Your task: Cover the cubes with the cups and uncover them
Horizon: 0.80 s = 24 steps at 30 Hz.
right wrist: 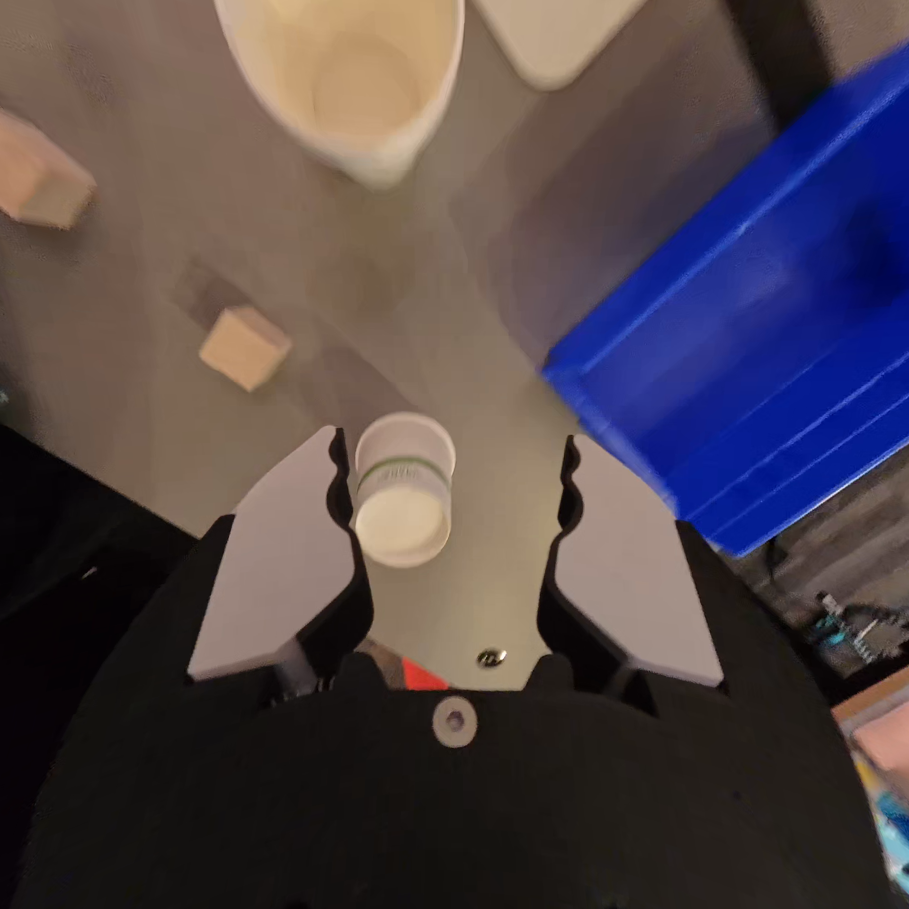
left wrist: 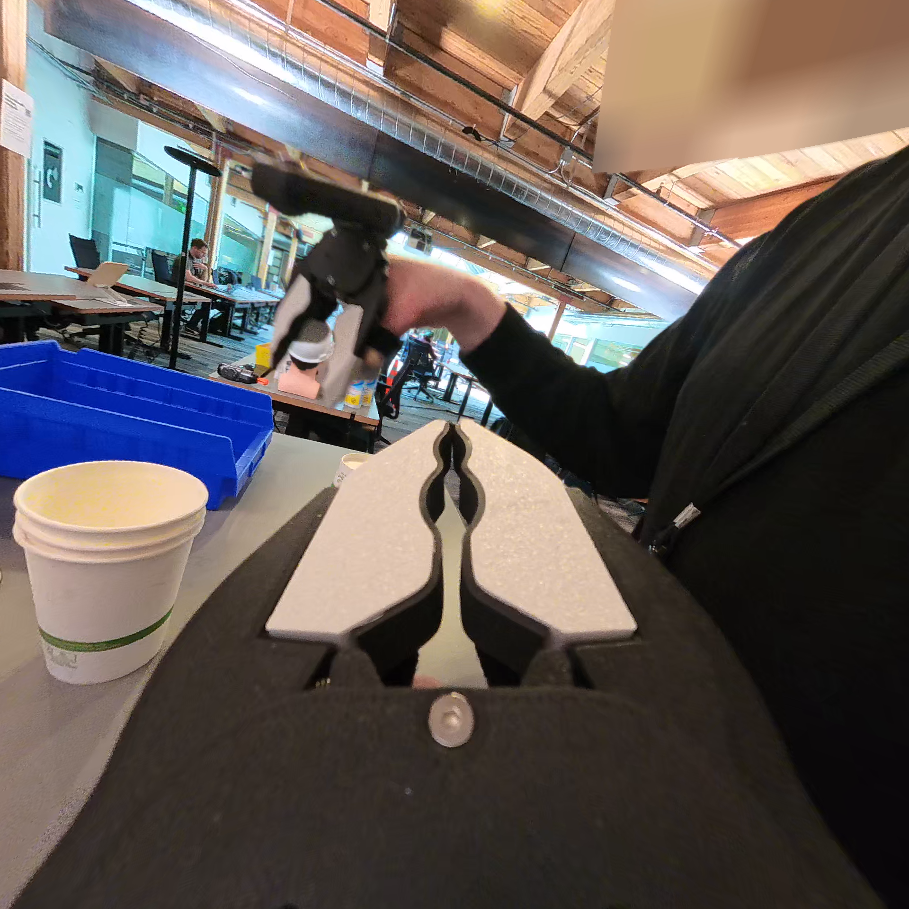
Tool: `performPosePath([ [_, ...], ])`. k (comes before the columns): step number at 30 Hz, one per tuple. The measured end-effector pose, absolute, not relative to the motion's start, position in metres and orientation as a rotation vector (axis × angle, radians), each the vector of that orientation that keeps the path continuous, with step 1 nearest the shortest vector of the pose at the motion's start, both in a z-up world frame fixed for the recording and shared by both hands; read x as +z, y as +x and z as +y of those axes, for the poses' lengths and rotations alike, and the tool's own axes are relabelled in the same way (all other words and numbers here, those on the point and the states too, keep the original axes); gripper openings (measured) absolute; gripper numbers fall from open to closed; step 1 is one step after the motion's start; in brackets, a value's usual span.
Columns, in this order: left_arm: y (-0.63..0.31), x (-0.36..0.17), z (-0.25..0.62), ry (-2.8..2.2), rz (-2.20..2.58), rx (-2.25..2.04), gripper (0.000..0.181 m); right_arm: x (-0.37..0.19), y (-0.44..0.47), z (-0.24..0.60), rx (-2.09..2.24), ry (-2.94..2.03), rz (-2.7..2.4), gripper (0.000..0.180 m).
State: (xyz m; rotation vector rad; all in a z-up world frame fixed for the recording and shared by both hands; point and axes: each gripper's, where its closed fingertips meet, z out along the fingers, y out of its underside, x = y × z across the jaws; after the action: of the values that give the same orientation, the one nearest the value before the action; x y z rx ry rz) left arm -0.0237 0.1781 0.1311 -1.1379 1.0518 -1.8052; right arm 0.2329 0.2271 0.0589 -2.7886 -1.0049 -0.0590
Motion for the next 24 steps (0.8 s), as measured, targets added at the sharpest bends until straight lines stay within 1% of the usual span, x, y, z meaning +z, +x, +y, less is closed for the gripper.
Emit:
performPosePath([
  [3,-0.019,0.128,0.177,-1.138,1.070,-1.820,0.000,0.021,0.260,0.176,-0.093,-2.924,-0.940,0.101],
  [7,-0.010,0.127,0.174,-1.132,1.094,-1.849,0.000,-0.028,0.273,0.141,-0.054,-3.018,-0.855,0.108],
  [10,-0.004,0.127,0.170,-1.123,1.120,-1.860,0.000,-0.050,0.275,0.138,-0.017,-3.027,-0.814,0.103],
  [12,-0.001,0.127,0.167,-1.120,1.137,-1.862,0.000,-0.057,0.269,0.142,0.054,-3.006,-0.784,0.087],
  [13,0.000,0.127,0.165,-1.119,1.143,-1.864,0.000,-0.058,0.268,0.145,0.065,-2.990,-0.774,0.087],
  [16,0.002,0.126,0.164,-1.128,1.143,-1.860,0.000,-0.056,0.267,0.145,0.065,-2.981,-0.778,0.087],
  [18,0.003,0.125,0.165,-1.142,1.133,-1.853,0.000,-0.046,0.266,0.145,0.062,-2.958,-0.757,0.086],
  [19,0.004,0.125,0.167,-1.154,1.118,-1.847,0.003,-0.037,0.265,0.144,0.070,-2.935,-0.749,0.086],
  [20,0.007,0.124,0.169,-1.173,1.100,-1.843,0.013,-0.025,0.263,0.144,0.070,-2.906,-0.736,0.086],
  [22,0.016,0.121,0.172,-1.221,1.093,-1.832,0.028,0.008,0.253,0.147,0.121,-2.797,-0.701,0.086],
  [23,0.022,0.120,0.174,-1.245,1.084,-1.822,0.040,0.028,0.246,0.149,0.163,-2.722,-0.677,0.086],
  [24,0.028,0.119,0.174,-1.256,1.086,-1.827,0.042,0.048,0.237,0.150,0.204,-2.646,-0.663,0.086],
])
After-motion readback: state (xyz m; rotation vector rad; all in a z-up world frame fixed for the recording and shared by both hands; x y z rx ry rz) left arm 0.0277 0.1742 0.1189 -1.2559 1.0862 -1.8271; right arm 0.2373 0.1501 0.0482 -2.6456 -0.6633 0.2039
